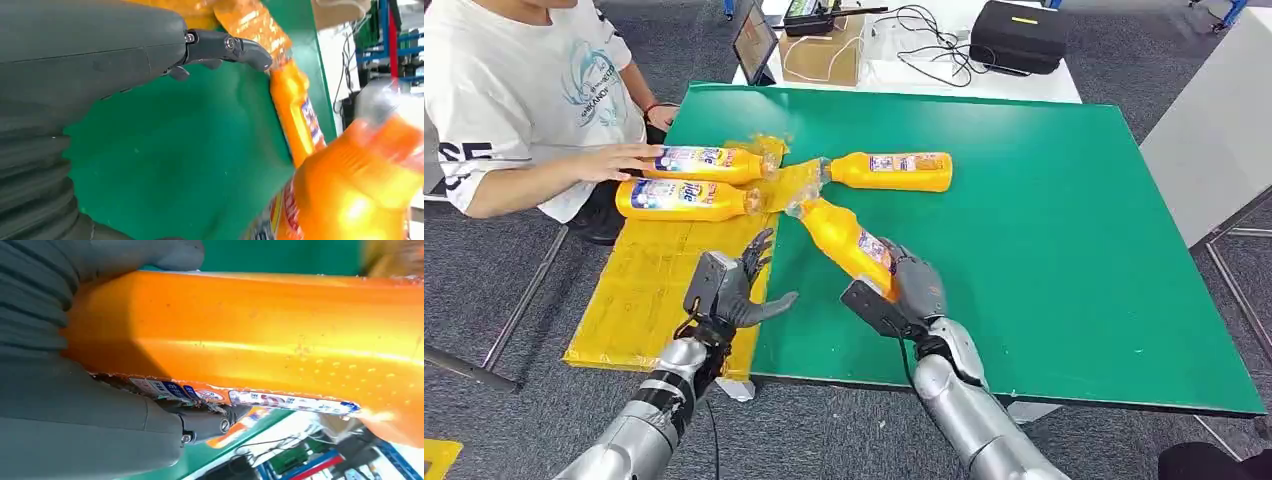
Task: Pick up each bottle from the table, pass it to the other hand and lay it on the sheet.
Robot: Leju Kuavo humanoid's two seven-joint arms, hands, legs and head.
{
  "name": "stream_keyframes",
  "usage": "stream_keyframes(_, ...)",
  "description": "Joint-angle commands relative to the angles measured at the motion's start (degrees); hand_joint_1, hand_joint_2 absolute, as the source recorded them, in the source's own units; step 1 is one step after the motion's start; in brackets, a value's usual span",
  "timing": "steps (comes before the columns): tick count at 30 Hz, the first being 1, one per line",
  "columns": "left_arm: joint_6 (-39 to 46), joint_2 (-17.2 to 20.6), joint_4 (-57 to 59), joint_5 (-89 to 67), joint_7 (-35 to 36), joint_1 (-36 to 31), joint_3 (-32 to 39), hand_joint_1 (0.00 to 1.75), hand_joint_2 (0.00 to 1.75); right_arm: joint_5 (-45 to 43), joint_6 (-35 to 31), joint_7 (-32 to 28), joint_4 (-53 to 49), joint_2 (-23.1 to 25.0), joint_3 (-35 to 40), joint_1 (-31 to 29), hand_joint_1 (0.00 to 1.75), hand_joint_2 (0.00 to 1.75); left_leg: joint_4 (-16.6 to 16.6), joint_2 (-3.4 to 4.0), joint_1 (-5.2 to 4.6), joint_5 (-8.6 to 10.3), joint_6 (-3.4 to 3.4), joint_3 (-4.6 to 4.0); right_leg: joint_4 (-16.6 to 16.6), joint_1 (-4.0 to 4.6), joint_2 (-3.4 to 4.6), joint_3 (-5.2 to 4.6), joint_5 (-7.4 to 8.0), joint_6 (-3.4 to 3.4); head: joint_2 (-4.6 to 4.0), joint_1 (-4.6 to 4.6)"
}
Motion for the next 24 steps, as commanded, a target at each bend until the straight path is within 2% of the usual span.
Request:
stream_keyframes(1,-5.23,-1.79,5.65,5.18,2.17,-4.58,-1.67,0.00,1.75,-3.01,-0.43,-2.60,4.92,6.50,0.74,-2.54,1.75,1.75,0.10,-0.01,0.07,-0.14,-0.08,0.13,0.06,0.08,-0.05,0.18,-0.13,-0.11,0.00,0.00)
stream_keyframes(7,-6.88,-3.06,2.39,10.03,3.53,-4.62,-3.11,0.00,1.75,-4.90,0.47,-3.87,10.28,9.76,4.41,-3.84,1.75,1.75,0.06,0.02,0.07,-0.13,-0.10,0.10,0.03,0.08,0.00,0.13,-0.12,-0.13,0.00,0.00)
stream_keyframes(15,-7.64,-3.12,-1.00,14.26,3.86,-3.87,-3.49,0.00,1.75,-5.08,1.97,-3.08,12.30,9.81,7.23,-3.63,1.75,1.75,0.02,-0.03,0.06,-0.08,-0.06,0.03,-0.02,0.07,-0.05,0.08,-0.08,-0.08,0.00,0.00)
stream_keyframes(16,-7.67,-3.04,-1.17,14.40,3.90,-3.86,-3.50,0.00,0.00,-5.08,1.82,-3.15,12.29,9.82,7.34,-3.46,1.75,1.75,0.04,-0.03,0.08,-0.13,-0.08,0.11,-0.02,0.09,-0.05,0.16,-0.12,-0.11,0.00,0.02)
stream_keyframes(23,-7.20,-2.26,-2.69,17.06,4.55,-3.57,-3.56,0.00,0.00,-3.47,3.79,-1.21,14.20,9.56,10.82,-3.33,1.75,1.75,0.03,-0.07,0.09,-0.11,-0.09,0.07,-0.02,0.10,-0.09,0.13,-0.12,-0.11,0.00,0.00)
stream_keyframes(24,-6.93,-2.14,-2.85,16.98,4.43,-3.60,-3.65,0.00,1.75,-3.25,4.13,-0.98,14.54,9.44,11.12,-3.59,1.75,1.75,-0.01,-0.08,0.06,-0.05,-0.06,0.00,-0.05,0.07,-0.09,0.05,-0.07,-0.08,0.00,0.00)
